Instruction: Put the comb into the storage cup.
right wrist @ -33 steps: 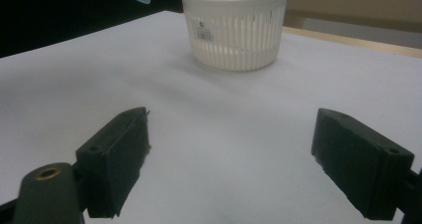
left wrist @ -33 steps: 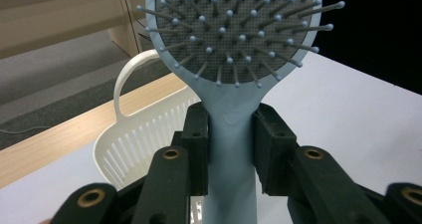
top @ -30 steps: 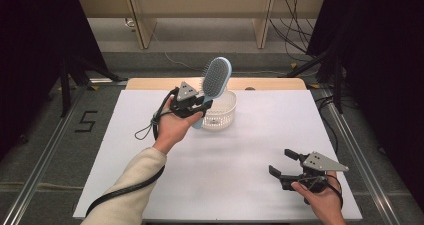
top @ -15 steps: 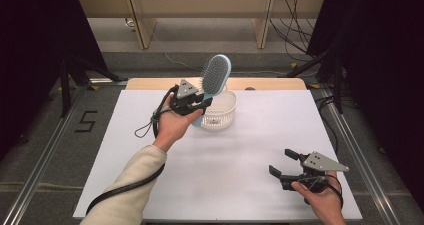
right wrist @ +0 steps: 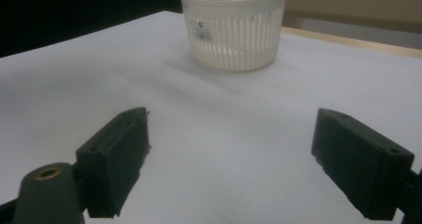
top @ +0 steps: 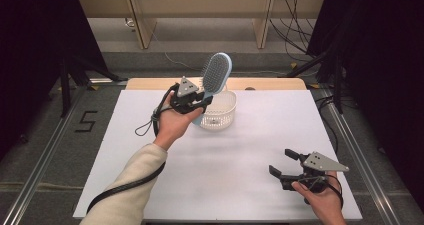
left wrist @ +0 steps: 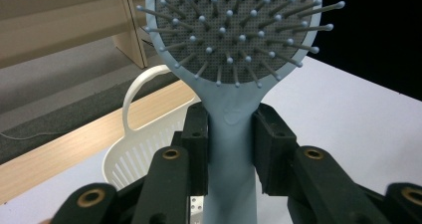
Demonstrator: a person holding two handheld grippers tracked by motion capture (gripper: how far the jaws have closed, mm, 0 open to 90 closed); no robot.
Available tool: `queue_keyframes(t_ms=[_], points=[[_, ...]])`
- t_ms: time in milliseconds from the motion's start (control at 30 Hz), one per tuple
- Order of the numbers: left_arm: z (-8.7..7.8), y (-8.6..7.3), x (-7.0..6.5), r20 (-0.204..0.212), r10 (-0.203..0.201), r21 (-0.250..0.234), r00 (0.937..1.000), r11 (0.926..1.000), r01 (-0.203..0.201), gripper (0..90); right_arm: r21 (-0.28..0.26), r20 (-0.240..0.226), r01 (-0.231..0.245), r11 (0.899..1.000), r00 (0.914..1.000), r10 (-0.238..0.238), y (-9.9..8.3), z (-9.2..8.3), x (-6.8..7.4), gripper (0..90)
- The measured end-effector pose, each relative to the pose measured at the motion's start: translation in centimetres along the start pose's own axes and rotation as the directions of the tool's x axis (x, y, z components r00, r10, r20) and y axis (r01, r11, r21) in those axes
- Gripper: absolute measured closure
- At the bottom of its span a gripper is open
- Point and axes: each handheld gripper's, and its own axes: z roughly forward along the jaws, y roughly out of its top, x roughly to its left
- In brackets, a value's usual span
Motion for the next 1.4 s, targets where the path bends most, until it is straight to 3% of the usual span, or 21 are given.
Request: queue_keyframes(t_ms=[1400], points=[[0.86, 0.72, 0.35, -0.021, 0.027, -0.013, 0.9994, 0.9996, -0.027, 69.8, -0.002, 0.001, -0.001, 1.000, 1.0000, 0.001, 0.00, -0.06, 0.01, 15.8]])
